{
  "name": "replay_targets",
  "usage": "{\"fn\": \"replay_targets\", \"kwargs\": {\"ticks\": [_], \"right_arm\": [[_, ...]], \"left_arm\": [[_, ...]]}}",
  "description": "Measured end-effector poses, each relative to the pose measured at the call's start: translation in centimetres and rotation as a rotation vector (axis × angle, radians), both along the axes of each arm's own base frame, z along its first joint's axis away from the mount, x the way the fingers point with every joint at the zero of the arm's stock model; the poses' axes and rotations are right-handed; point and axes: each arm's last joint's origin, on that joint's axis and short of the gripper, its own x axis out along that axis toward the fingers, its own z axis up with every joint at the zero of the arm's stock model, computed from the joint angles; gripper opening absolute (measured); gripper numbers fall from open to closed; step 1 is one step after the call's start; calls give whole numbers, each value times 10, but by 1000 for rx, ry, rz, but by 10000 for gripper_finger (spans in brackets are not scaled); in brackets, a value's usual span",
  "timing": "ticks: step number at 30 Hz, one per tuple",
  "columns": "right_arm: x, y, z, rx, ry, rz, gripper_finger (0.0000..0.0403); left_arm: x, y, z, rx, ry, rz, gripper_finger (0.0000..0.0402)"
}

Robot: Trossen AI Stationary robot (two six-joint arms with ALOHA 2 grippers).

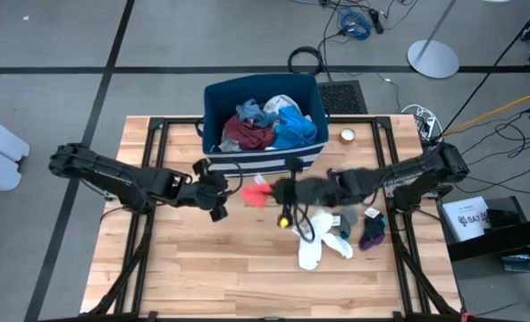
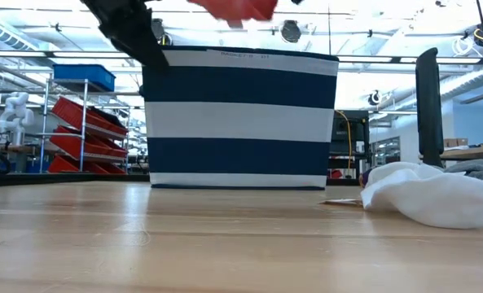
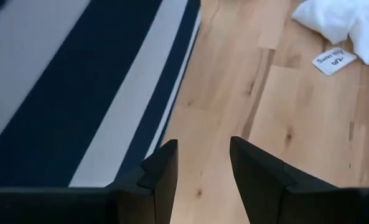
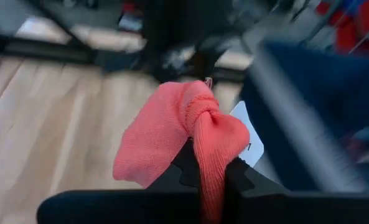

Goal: Sort clothes
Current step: Put the orange socks into the blue laundry organizer

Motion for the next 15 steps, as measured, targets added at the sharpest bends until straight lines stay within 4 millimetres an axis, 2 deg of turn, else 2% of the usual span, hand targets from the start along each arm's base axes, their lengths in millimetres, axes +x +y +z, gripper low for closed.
{"fn": "replay_targets", "kwargs": {"ticks": [4,9,12,15], "right_arm": [[4,-26,44,-67,-73,-35,6],[1,-79,89,-52,-171,-110,6],[1,-116,98,51,-237,-71,6],[8,-152,90,114,-250,-77,5]], "left_arm": [[-6,-6,2,32,0,-38,155],[-23,-8,12,55,-22,-48,153],[-33,-8,22,87,-78,-32,144],[-41,-10,31,94,-139,-30,134]]}}
